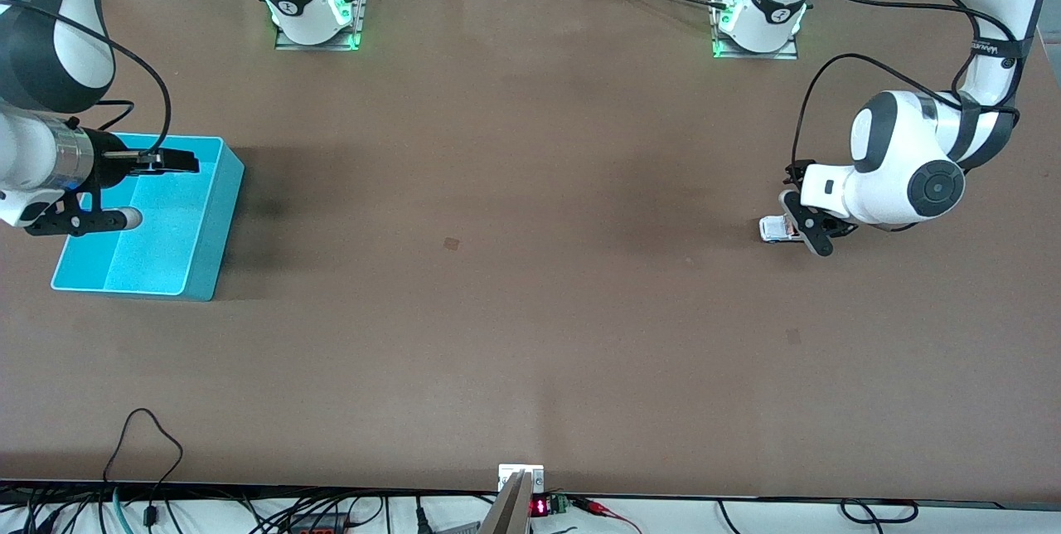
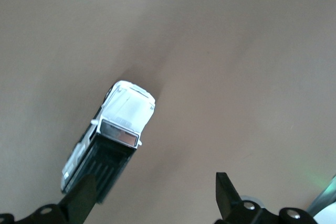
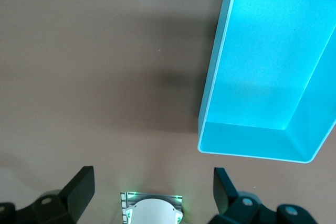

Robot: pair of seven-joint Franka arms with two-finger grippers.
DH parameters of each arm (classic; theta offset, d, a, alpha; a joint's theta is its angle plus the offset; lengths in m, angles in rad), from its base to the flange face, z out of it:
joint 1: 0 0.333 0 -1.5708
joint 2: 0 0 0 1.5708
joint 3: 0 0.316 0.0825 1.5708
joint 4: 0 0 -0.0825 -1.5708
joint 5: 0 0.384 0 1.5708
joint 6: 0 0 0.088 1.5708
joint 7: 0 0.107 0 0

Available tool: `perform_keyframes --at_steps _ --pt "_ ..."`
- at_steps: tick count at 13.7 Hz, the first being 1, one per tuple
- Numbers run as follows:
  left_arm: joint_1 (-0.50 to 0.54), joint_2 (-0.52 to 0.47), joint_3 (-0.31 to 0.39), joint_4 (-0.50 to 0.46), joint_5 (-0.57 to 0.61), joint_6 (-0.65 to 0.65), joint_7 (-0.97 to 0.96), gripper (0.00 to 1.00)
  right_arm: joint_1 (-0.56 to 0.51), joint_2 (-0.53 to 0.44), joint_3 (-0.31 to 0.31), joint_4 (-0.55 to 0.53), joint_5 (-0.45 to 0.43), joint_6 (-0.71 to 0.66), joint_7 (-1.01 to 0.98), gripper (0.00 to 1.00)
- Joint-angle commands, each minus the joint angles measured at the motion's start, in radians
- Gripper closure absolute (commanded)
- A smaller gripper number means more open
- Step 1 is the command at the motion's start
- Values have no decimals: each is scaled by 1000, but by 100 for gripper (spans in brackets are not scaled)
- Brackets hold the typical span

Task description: Wind and store white jeep toy

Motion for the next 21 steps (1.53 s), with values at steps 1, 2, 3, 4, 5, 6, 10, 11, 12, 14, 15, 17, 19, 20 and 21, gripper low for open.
perform_keyframes --at_steps 1,2,3,4,5,6,10,11,12,14,15,17,19,20,21 --pt "14 -29 -7 -61 16 116 247 0 1 -4 3 3 4 -21 -11 0" --pt "17 -30 -7 -84 14 165 309 0 1 -4 3 3 4 -23 -13 0" --pt "21 -32 -7 -101 14 198 342 0 1 -4 3 3 4 -23 -13 0" --pt "23 -36 -7 -115 16 221 371 0 1 -2 3 3 4 -23 -13 0" --pt "23 -38 -7 -121 19 235 400 0 1 -4 3 3 4 -23 -11 0" --pt "23 -44 -7 -134 19 259 432 0 1 -4 3 3 4 -23 -13 0" --pt "43 -50 -7 -190 20 367 541 0 -1 -4 5 9 16 -20 -11 0" --pt "46 -50 -7 -192 20 371 541 0 -1 -4 5 14 16 -20 -11 0" --pt "55 -50 -7 -206 19 377 540 0 -1 -4 6 15 18 -20 -14 0" --pt "58 -50 -7 -235 19 435 541 0 2 -2 9 14 19 -21 -49 0" --pt "61 -45 -7 -241 20 461 541 0 22 5 9 14 19 -23 -50 0" --pt "61 -42 -7 -241 20 472 543 0 33 22 8 14 16 -21 -36 0" --pt "63 -39 -7 -243 20 485 544 0 32 39 8 14 19 -26 -23 0" --pt "63 -35 -5 -241 20 489 560 0 38 45 9 11 19 -35 -19 0" --pt "63 -30 -5 -241 20 502 581 0 53 48 9 15 21 -40 -16 0"
